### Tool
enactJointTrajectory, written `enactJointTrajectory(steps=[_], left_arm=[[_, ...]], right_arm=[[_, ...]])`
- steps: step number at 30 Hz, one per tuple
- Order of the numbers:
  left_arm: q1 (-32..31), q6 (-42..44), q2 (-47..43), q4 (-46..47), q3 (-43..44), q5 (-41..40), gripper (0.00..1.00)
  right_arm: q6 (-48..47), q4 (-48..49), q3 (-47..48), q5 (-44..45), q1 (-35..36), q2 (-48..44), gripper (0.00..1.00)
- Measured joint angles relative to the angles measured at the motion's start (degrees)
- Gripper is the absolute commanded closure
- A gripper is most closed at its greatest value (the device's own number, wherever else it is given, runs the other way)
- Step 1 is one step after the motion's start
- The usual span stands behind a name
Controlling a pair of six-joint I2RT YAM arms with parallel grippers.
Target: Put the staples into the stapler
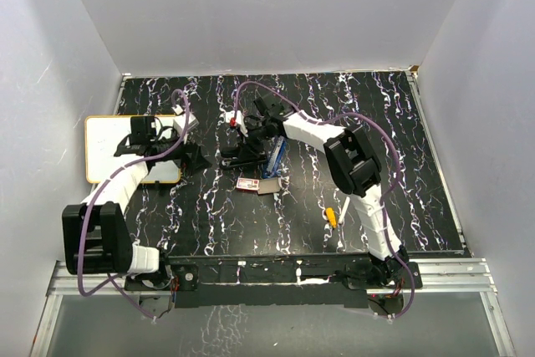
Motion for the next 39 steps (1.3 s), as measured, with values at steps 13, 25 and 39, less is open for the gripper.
enactJointTrajectory(steps=[13,25,39], left_arm=[[-1.4,17.9,11.7,2.4,3.7,6.3,0.19],[-7.6,22.5,21.2,9.6,7.2,10.3,0.18],[-9.2,16.2,22.3,23.8,4.4,14.8,0.43]], right_arm=[[3.5,1.7,-2.5,-3.9,-3.8,-2.1,0.92],[0.8,-0.5,-5.1,-7.8,-5.2,-5.9,0.92],[0.4,-1.7,-5.3,-9.4,-5.2,-5.9,0.92]])
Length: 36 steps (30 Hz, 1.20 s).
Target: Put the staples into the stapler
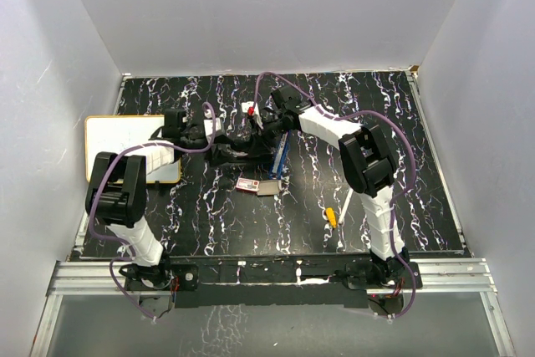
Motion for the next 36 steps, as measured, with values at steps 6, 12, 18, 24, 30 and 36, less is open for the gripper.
enactJointTrajectory(steps=[6,12,18,24,30,36], left_arm=[[-0.2,0.5,1.0,-0.1,-0.3,0.8,0.57],[-0.2,-1.3,1.0,3.5,-2.1,1.4,0.77],[-0.2,-5.0,1.1,8.6,-5.1,1.3,1.00],[0.5,-6.3,1.1,10.4,-5.6,1.5,1.00],[1.7,-5.3,1.1,11.5,-7.2,2.5,1.00],[2.7,-1.3,0.4,8.3,-7.2,4.4,1.00]], right_arm=[[0.0,0.0,0.0,-0.1,0.0,0.0,0.92],[0.0,0.0,0.0,-0.3,0.0,0.0,0.92],[-0.7,0.3,-0.8,-0.8,0.0,0.0,0.92],[-0.2,1.5,-0.9,-2.4,-0.6,-0.1,0.92],[2.7,6.1,-4.7,-6.6,-2.4,-3.5,0.92],[6.1,13.3,-13.1,-10.4,-5.8,-10.1,0.92]])
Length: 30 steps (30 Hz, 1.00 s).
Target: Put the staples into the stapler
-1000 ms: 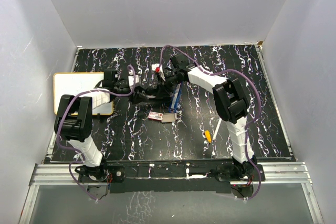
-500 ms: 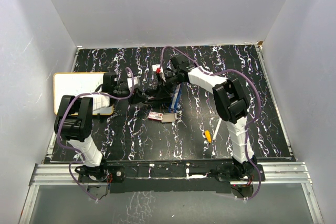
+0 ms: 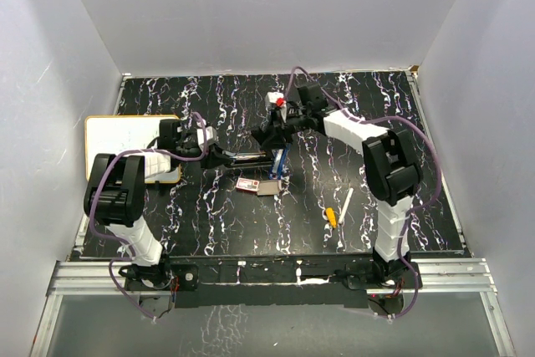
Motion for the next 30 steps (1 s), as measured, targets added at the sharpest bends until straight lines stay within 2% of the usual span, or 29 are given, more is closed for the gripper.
enactJointTrajectory(steps=[5,13,19,23,30], left_arm=[[1.1,2.5,-0.1,-2.9,0.1,0.2,1.00],[3.7,2.4,-0.4,-3.8,0.1,-2.4,1.00],[5.0,-0.2,-2.4,-1.2,-1.2,-6.1,1.00],[6.9,-1.4,-3.1,0.5,-3.1,-11.9,1.00],[7.6,-5.3,-5.1,4.2,-6.6,-18.9,1.00]], right_arm=[[2.5,8.2,-9.0,-2.5,-3.3,-4.9,0.92],[4.4,12.7,-11.0,-3.5,-6.3,-5.3,0.91],[6.3,15.0,-8.5,-2.8,-6.3,-2.2,0.82],[10.4,17.1,-7.1,-1.2,-7.3,1.8,0.79],[16.7,17.9,3.1,1.5,-7.8,12.8,0.77]])
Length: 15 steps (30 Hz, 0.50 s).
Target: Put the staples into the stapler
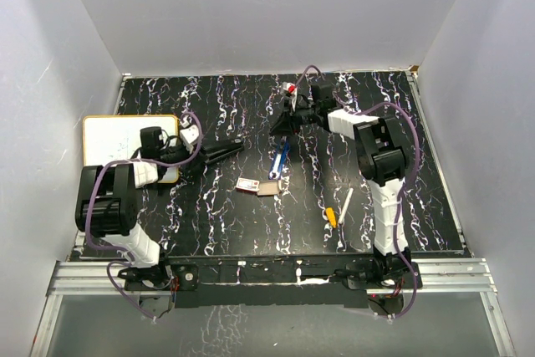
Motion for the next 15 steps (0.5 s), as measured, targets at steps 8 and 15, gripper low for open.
enactJointTrajectory(steps=[8,15], left_arm=[[0.1,-1.3,-1.4,-0.4,-0.9,-1.6,1.00],[0.1,-4.3,-1.4,0.6,-0.9,0.2,1.00]], right_arm=[[2.6,-1.6,2.1,2.9,2.2,0.4,0.60],[-4.6,-12.2,12.3,6.6,9.0,0.7,0.31]])
